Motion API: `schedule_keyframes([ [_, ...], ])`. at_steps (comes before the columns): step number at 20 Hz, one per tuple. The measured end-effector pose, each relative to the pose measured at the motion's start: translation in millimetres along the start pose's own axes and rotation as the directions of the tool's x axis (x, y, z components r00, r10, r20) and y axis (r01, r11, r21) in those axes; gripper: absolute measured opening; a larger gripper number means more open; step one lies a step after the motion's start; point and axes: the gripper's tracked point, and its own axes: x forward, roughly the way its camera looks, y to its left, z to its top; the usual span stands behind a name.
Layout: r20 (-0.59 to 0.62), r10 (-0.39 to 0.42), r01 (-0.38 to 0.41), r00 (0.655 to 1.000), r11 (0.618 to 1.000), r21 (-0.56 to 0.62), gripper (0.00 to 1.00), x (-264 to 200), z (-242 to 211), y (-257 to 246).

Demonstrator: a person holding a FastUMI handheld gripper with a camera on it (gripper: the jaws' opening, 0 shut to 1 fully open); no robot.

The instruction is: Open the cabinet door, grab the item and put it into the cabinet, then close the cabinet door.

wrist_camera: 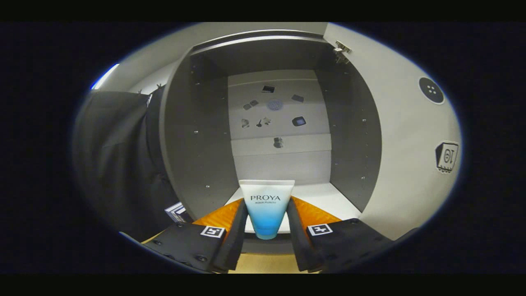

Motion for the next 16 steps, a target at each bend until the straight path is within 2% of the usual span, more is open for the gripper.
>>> schedule_keyframes([
  [6,-0.015,-0.052,0.052,0.999,0.999,0.007,0.59,67,-15,-17],
  [16,-0.099,-0.045,0.040,0.994,0.998,-0.055,0.59,97,-58,-3],
])
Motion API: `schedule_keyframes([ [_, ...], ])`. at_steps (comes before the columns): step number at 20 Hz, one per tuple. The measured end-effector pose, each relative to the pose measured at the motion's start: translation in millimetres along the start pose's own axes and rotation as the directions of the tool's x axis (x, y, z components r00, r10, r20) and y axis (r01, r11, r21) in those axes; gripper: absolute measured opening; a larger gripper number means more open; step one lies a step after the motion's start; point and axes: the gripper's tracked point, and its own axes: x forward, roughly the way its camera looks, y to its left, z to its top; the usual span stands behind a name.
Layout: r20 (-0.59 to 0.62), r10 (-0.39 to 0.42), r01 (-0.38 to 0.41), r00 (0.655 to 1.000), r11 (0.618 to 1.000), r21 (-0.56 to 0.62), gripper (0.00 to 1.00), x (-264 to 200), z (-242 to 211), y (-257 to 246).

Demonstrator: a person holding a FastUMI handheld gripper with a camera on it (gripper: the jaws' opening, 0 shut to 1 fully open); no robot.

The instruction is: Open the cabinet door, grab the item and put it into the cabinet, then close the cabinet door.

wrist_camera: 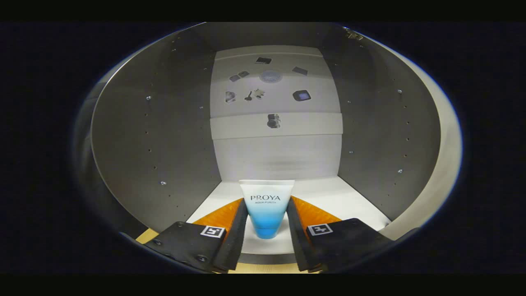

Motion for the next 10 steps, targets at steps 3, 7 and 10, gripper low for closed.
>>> schedule_keyframes([
  [3,0.011,0.013,-0.013,1.000,1.000,-0.014,0.61,-3,2,6],
  [7,0.047,0.015,-0.013,0.999,0.999,-0.030,0.78,-12,12,9],
  [10,0.068,0.037,-0.036,0.997,0.999,-0.028,0.87,-33,22,16],
])
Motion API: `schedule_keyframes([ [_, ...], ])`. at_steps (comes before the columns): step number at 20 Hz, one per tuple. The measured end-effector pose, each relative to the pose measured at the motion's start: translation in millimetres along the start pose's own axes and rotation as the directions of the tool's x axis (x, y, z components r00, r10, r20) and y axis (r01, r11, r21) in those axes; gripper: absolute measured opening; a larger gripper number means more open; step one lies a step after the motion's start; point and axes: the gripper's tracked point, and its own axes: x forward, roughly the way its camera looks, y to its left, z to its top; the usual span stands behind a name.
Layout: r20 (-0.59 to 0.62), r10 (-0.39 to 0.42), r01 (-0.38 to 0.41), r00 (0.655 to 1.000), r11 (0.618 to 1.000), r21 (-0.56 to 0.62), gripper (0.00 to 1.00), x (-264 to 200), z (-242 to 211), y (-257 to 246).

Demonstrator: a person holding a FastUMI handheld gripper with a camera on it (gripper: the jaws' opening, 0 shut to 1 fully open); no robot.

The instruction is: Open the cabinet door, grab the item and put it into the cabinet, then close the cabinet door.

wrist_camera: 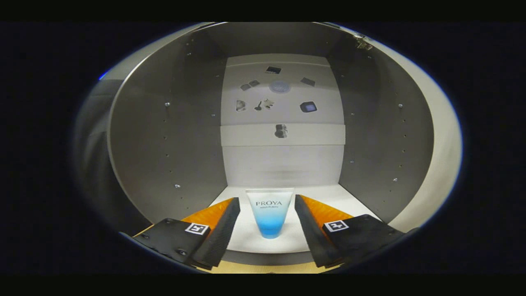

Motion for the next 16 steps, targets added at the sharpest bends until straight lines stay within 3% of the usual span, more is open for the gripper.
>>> schedule_keyframes([
  [5,0.048,0.062,-0.062,0.997,0.998,0.011,0.90,-58,26,11],
  [16,0.152,0.142,-0.135,0.978,0.989,-0.057,0.91,-263,37,15],
])
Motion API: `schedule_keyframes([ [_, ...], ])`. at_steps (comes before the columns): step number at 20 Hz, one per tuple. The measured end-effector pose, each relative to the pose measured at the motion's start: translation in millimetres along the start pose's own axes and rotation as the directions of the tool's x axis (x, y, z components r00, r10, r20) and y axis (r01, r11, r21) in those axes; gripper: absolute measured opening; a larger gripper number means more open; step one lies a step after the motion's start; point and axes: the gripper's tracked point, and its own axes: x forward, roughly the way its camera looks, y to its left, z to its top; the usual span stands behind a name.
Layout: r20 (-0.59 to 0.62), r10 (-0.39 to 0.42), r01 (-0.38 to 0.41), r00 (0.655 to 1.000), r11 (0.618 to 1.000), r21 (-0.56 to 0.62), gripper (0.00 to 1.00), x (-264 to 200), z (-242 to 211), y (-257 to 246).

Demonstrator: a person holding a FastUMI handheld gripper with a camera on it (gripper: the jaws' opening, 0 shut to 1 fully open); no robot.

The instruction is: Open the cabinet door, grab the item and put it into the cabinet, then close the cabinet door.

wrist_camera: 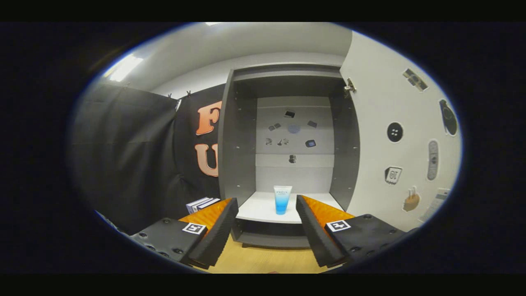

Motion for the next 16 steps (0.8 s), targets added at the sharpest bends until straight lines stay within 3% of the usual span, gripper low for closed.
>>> schedule_keyframes([
  [13,0.059,-0.003,-0.003,0.998,0.994,0.105,0.91,-231,-10,-91],
  [16,0.065,-0.075,0.071,0.995,0.996,0.060,0.90,-270,-11,-128],
])
